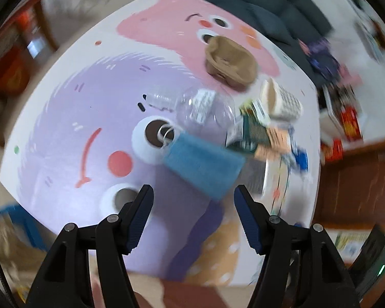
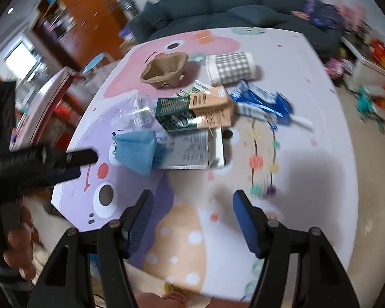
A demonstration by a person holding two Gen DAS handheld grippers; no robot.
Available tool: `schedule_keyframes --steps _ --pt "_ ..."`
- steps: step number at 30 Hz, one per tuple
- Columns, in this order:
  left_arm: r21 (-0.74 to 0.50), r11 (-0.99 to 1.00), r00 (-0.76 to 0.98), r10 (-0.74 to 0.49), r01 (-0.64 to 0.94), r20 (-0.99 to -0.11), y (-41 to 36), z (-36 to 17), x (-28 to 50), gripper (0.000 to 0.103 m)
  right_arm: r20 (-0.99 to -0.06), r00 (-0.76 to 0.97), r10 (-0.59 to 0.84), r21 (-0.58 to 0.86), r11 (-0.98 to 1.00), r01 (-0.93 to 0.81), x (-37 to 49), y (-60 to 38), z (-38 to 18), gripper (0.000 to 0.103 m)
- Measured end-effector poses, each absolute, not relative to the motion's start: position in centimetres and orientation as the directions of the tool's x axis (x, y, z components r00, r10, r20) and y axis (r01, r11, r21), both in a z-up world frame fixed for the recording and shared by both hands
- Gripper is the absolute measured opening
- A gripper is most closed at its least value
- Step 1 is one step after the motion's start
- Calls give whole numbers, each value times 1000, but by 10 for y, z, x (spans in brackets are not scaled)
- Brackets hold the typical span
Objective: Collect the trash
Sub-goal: 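Grasp the blue face mask with the left tool while the right tool grasps the silver box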
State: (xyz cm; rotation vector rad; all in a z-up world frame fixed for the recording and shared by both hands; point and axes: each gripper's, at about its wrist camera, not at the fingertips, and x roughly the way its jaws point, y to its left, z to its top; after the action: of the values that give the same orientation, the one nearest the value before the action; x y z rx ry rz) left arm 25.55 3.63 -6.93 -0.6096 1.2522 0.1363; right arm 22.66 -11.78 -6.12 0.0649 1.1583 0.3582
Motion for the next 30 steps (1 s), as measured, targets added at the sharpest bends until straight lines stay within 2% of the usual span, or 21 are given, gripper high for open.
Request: schedule_keyframes --steps 6,13,17,23,30 --pt "-348 716 306 -194 -605 -932 25 -89 297 64 -897 283 339 213 894 -395 271 -123 -73 64" --pt "-105 785 154 -12 -611 -988 -8 -112 326 64 -897 221 384 238 838 -491 298 -127 -85 64" --pt "-24 810 105 46 -586 -993 -12 -125 323 64 -898 189 397 239 802 -548 303 -120 -89 65" --pt "-21 789 96 48 -614 -994 1 -137 299 64 -881 163 444 231 704 -672 305 -103 -84 65" --pt "-69 769 135 23 -635 -991 21 -140 272 64 -887 148 437 136 555 -821 306 -68 -87 66"
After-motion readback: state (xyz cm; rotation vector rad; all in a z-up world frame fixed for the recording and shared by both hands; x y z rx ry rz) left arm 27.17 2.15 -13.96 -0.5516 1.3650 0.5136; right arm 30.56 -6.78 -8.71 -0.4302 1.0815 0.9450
